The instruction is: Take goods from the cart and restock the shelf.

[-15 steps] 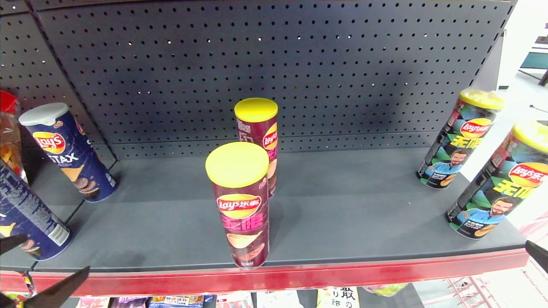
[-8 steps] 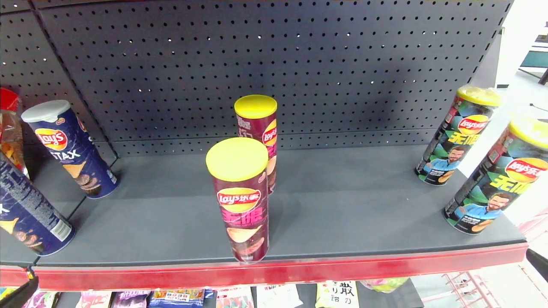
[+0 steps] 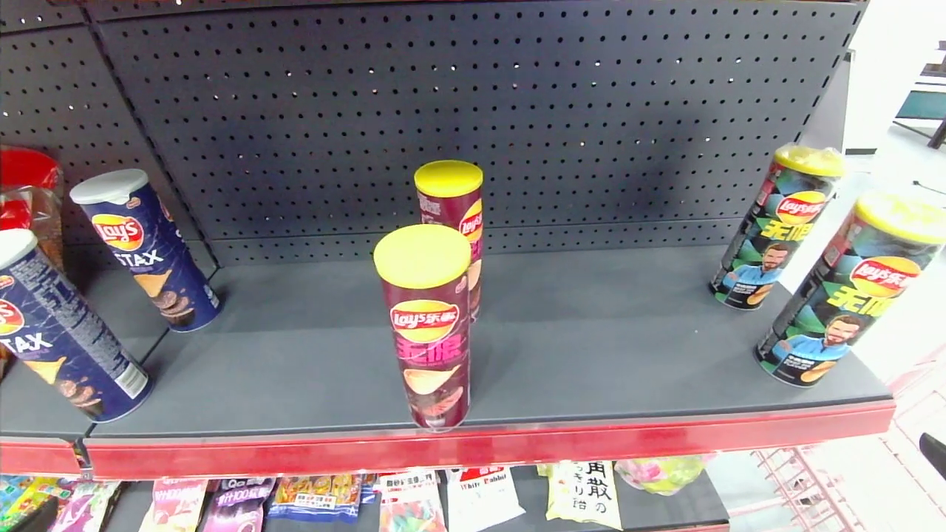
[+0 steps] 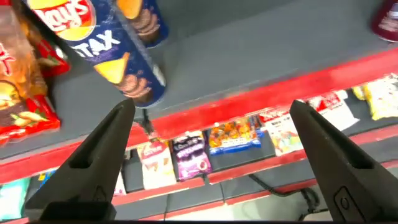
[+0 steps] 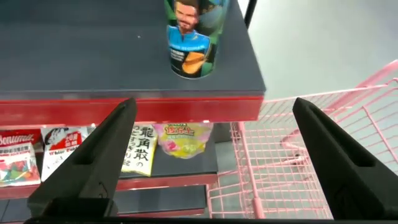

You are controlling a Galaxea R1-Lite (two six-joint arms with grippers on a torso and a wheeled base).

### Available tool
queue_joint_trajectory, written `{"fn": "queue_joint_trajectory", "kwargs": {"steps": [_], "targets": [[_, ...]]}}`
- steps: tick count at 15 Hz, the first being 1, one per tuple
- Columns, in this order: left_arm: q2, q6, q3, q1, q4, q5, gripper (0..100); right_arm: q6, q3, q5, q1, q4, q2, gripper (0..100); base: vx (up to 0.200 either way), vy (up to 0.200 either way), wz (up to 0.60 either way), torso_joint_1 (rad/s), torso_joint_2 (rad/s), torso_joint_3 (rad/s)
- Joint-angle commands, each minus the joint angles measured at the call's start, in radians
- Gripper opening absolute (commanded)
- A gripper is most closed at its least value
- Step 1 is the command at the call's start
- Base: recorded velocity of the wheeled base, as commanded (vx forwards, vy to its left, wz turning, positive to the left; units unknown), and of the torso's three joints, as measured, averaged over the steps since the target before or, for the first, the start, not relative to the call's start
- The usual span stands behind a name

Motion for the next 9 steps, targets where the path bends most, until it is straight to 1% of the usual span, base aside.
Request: {"fn": "queue_joint_trajectory", "kwargs": {"steps": [1, 7, 8, 9], "targets": [[-0.014, -0.001, 0.005, 0.000, 0.000, 0.000, 100, 0.000, 0.000, 0.002, 0.000, -0.001, 0.001, 100, 0.000, 0.200, 0.00, 0.007, 0.00, -0.002], [-0.023, 0.002, 0.017, 0.000, 0.000, 0.000, 100, -0.014, 0.015, 0.005, 0.001, -0.001, -0.005, 100, 0.000, 0.200, 0.00, 0.002, 0.00, 0.001], [-0.023, 0.018, 0.023, 0.000, 0.000, 0.000, 100, -0.014, 0.016, 0.005, 0.001, -0.001, -0.005, 100, 0.000, 0.000, 0.00, 0.000, 0.00, 0.000], [-0.026, 0.041, 0.029, 0.000, 0.000, 0.000, 100, -0.014, 0.016, 0.005, 0.001, -0.003, -0.005, 100, 0.000, 0.000, 0.00, 0.000, 0.00, 0.000]]}}
